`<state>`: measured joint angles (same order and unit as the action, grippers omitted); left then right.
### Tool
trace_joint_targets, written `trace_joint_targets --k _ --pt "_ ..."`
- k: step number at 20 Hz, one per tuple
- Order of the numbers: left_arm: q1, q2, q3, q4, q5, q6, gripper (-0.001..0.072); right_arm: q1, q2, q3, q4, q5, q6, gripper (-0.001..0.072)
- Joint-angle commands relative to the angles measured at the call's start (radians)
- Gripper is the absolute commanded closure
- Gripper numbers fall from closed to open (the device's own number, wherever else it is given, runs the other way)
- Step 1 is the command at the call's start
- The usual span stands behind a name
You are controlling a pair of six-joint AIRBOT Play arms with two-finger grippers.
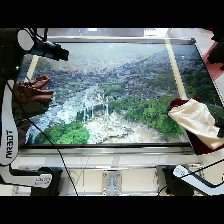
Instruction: Fold the shirts.
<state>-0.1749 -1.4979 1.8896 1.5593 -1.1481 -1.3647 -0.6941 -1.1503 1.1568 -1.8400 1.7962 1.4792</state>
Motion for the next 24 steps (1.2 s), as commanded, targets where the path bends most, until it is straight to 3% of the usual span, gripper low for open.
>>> trace_joint_targets --k 1,4,5,7,9,11,13,17,24 --pt "0.000 0.000 0.001 -0.016 0.001 0.000 0.0697 -0.004 0.014 -0.039 -0.100 -0.027 0.025 0.0271" --pt "0.000 -0.001 0.001 -0.018 0.001 0.000 0.0697 0.005 0.083 0.097 0.011 -0.189 0.024 0.0272" --pt "0.000 -0.003 0.001 -0.019 0.002 -0.001 0.0697 0.014 0.113 0.142 0.132 -0.278 0.024 0.0272" --pt "0.000 -0.010 0.001 -0.034 0.003 -0.002 0.0697 0.040 0.170 0.178 0.549 -0.520 -0.007 0.0273" --pt "0.000 -0.026 0.001 -0.066 0.005 -0.025 0.0697 0.122 0.179 0.156 0.984 -0.690 -0.212 0.0274" --pt "0.000 -0.044 0.001 -0.090 0.005 -0.057 0.0697 0.277 0.166 0.088 1.192 -0.807 -0.388 0.0274" --pt "0.000 -0.056 0.001 -0.094 0.004 -0.089 0.0697 0.468 0.143 -0.003 1.176 -0.938 -0.438 0.0274" --pt "0.000 -0.056 0.001 -0.105 -0.080 -0.132 0.0697 0.796 0.058 -0.142 0.979 -1.130 -0.437 0.0274" --pt "0.000 -0.056 0.001 -0.105 -0.080 -0.132 0.0697 1.011 0.032 -0.222 0.820 -1.042 -0.424 0.0279"
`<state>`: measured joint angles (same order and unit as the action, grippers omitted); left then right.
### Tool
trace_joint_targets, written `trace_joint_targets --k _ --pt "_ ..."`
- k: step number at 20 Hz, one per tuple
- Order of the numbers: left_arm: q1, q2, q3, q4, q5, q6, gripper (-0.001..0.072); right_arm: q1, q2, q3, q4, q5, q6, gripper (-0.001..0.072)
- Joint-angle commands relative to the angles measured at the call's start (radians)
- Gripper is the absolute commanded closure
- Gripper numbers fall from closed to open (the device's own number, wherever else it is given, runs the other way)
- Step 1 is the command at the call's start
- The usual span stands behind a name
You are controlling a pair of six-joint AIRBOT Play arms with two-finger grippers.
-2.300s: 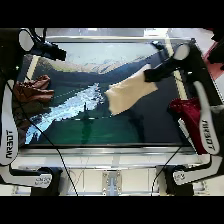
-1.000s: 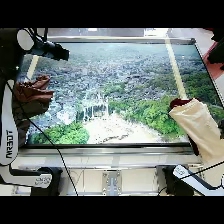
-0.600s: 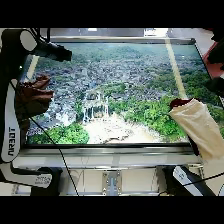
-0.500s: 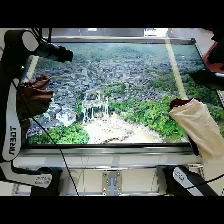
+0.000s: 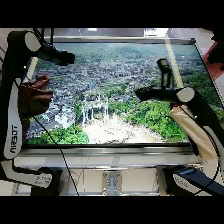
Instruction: Fold the shirts.
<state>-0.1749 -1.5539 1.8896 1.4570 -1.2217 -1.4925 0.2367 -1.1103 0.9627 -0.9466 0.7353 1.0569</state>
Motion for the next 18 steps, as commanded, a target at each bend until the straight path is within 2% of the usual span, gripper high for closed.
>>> trace_joint_targets --k 1,3,18 --pt "0.000 0.000 0.001 -0.002 -0.006 -0.004 0.0697 0.085 -0.008 -0.028 -0.071 0.050 0.022 0.0278" --pt "0.000 0.000 0.001 -0.002 -0.006 -0.004 0.0697 0.093 -0.008 -0.028 -0.011 0.086 0.085 0.0278" --pt "0.000 0.000 0.001 -0.002 -0.006 -0.004 0.0697 0.093 -0.008 -0.028 0.005 0.085 0.085 0.0278"
